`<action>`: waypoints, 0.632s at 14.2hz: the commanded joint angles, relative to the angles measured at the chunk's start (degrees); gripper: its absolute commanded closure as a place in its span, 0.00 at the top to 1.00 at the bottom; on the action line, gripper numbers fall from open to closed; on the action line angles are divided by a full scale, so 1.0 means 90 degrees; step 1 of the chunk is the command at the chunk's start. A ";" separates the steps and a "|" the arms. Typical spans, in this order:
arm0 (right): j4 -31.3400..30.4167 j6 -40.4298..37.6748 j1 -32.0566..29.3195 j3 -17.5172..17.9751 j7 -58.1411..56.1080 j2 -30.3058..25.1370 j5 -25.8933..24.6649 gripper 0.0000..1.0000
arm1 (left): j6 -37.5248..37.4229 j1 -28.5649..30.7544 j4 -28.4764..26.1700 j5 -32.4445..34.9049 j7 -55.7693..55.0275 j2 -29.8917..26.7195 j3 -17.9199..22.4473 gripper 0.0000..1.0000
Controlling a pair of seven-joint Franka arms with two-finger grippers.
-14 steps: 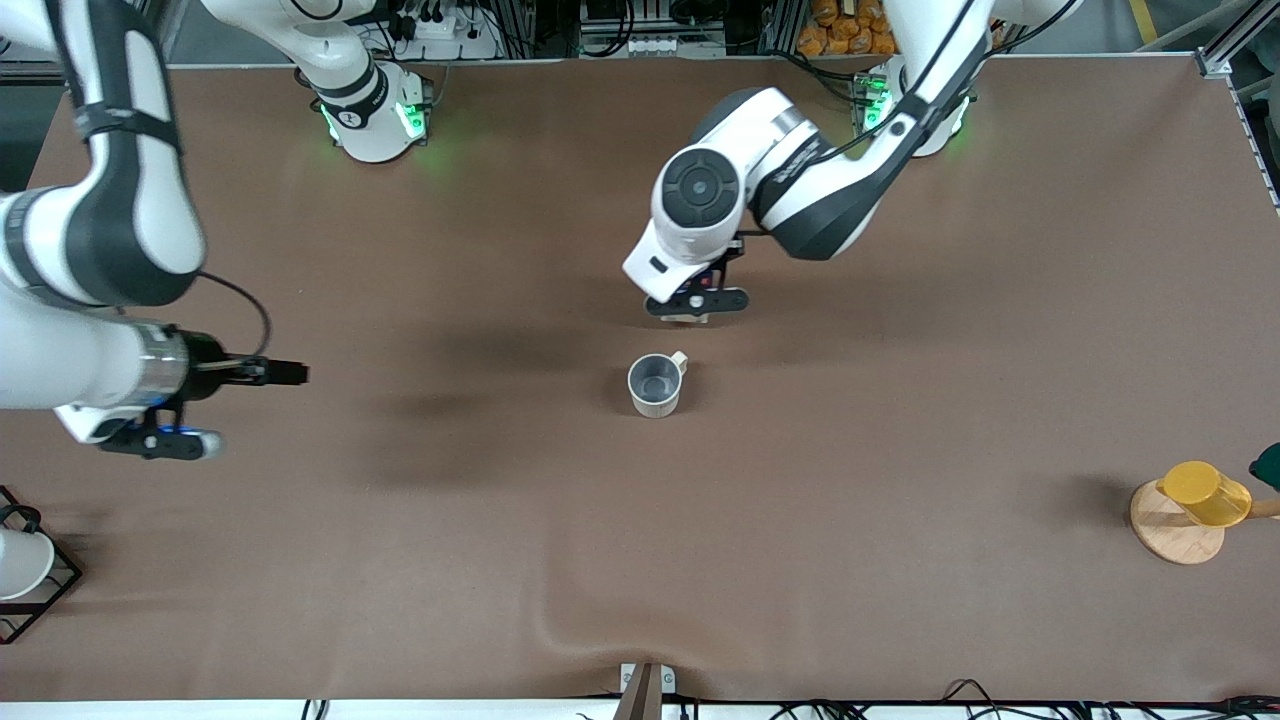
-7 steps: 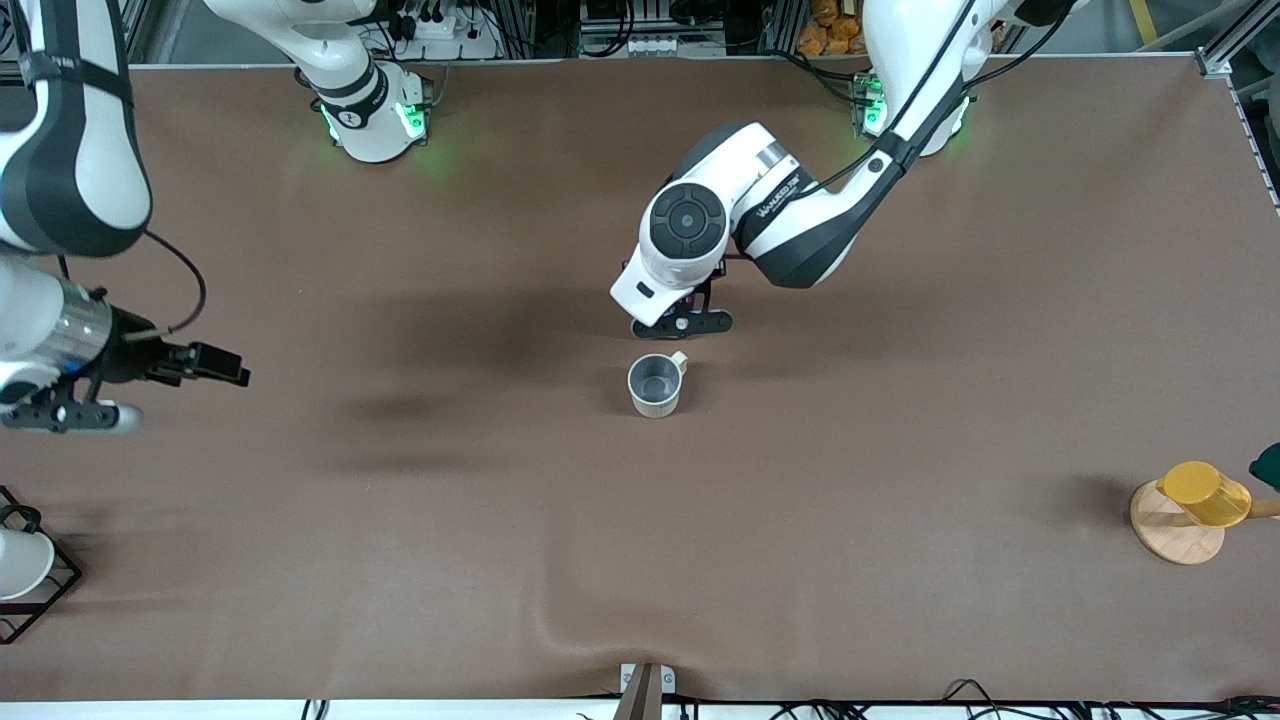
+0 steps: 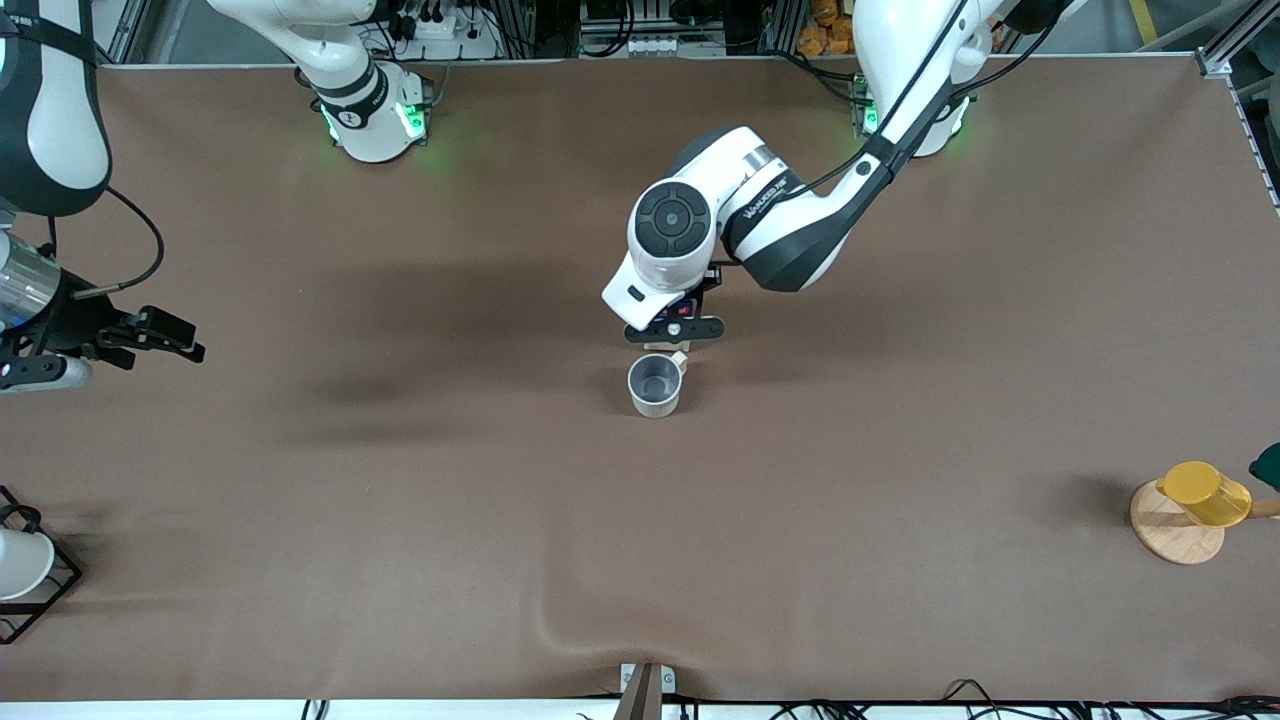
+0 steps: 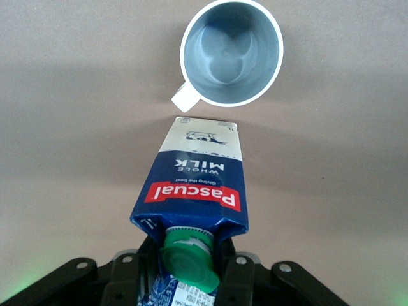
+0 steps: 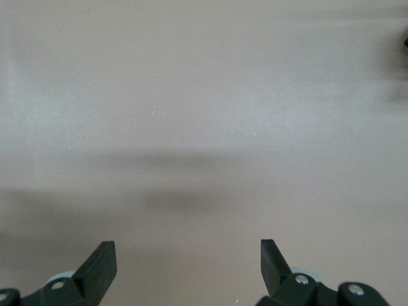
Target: Place milk next to cup
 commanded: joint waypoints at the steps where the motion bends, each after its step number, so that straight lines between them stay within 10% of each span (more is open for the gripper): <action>1: -0.0236 0.0037 -0.0170 0.0162 -0.0015 -0.0346 -0.0122 1.00 | 0.0139 -0.0113 0.0256 0.0124 -0.0048 0.0229 0.0080 0.36; 4: 0.0268 -0.0662 -0.0190 0.0551 0.0480 -0.0504 -0.0180 1.00 | 0.0345 -0.0113 0.0246 0.0124 -0.0068 0.0317 0.0080 0.46; 7: 0.1267 -0.1681 -0.0161 0.0670 0.1059 -0.0338 -0.0610 1.00 | 0.0336 -0.0113 0.0227 0.0134 -0.0077 0.0317 0.0070 1.00; 9: 0.1336 -0.1749 -0.0151 0.0670 0.1069 -0.0367 -0.0620 1.00 | 0.0277 -0.0103 0.0236 0.0124 -0.0126 0.0211 0.0070 1.00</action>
